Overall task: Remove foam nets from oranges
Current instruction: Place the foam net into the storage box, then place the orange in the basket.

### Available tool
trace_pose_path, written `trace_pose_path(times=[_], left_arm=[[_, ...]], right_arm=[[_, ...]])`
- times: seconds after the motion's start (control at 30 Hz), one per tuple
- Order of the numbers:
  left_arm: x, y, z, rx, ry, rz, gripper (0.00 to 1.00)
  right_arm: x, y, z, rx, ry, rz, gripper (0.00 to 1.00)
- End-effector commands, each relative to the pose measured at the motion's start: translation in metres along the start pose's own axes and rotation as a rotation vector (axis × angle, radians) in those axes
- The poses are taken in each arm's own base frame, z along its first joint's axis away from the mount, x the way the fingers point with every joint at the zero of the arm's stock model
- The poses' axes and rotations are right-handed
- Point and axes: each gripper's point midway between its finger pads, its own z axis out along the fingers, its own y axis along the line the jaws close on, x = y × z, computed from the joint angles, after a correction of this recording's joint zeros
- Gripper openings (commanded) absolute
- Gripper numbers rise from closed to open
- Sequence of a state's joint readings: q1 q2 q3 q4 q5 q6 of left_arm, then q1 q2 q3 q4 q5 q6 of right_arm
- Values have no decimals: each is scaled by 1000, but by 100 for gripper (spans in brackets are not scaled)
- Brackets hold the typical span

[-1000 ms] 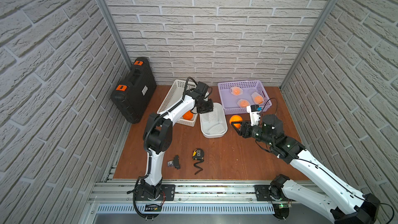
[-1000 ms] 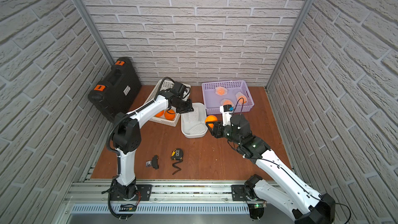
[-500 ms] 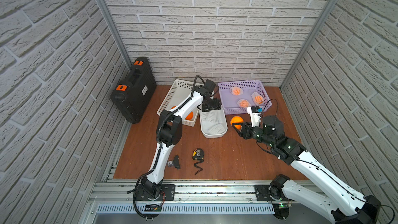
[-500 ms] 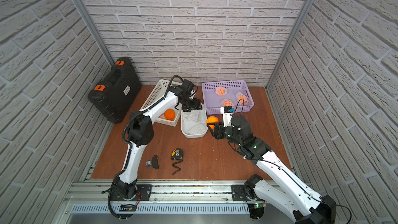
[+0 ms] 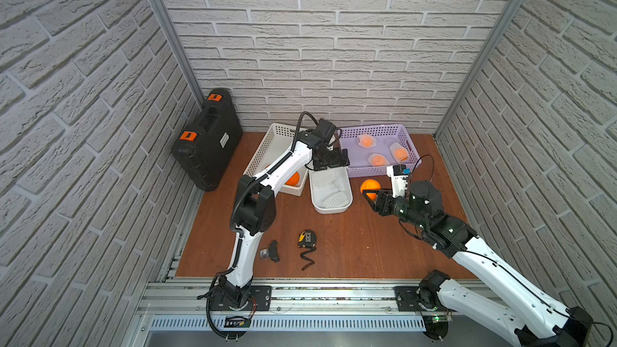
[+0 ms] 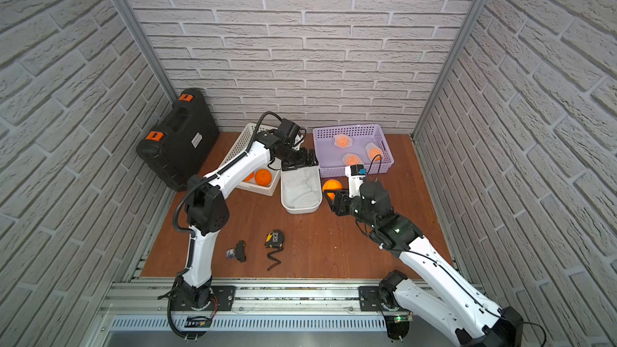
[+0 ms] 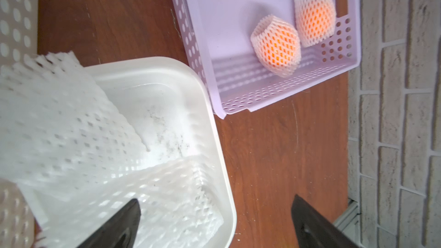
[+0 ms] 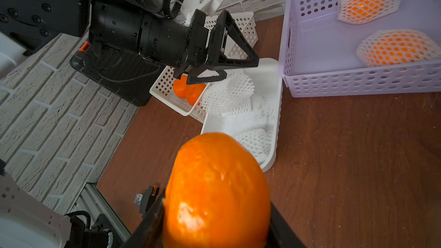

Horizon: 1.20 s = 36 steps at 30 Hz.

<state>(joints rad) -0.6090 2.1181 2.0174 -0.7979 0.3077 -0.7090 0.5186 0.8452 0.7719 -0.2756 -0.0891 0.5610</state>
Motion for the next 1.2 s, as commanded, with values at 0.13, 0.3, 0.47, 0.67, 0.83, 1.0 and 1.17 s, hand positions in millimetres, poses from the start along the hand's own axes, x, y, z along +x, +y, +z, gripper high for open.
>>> trace_pose_path(times=[0.13,0.3,0.47,0.67,0.83,1.0,1.17], left_arm=[[-12,-40,1,233,-47,-77,97],[-5,-25,6,134,-48,-56,92],[-7,-28,-14,137,-80,-17,93],[-35,-37,-96,192,-268,-3,93],[-43,13,-170,75,-476,-64,96],[-15,90,-210,-92,-649,-213,97],[26,148,-235,-216,-779,-295,97]], right_arm=[[-6,-3,-9,12,-45,-19,44],[-7,-3,-11,15,-47,-24,44],[-7,-2,-12,13,-47,-29,44],[-7,4,-1,-12,-13,-33,44],[-5,17,28,-67,43,-27,44],[-9,41,68,-119,74,-36,44],[-11,69,123,-160,116,-48,44]])
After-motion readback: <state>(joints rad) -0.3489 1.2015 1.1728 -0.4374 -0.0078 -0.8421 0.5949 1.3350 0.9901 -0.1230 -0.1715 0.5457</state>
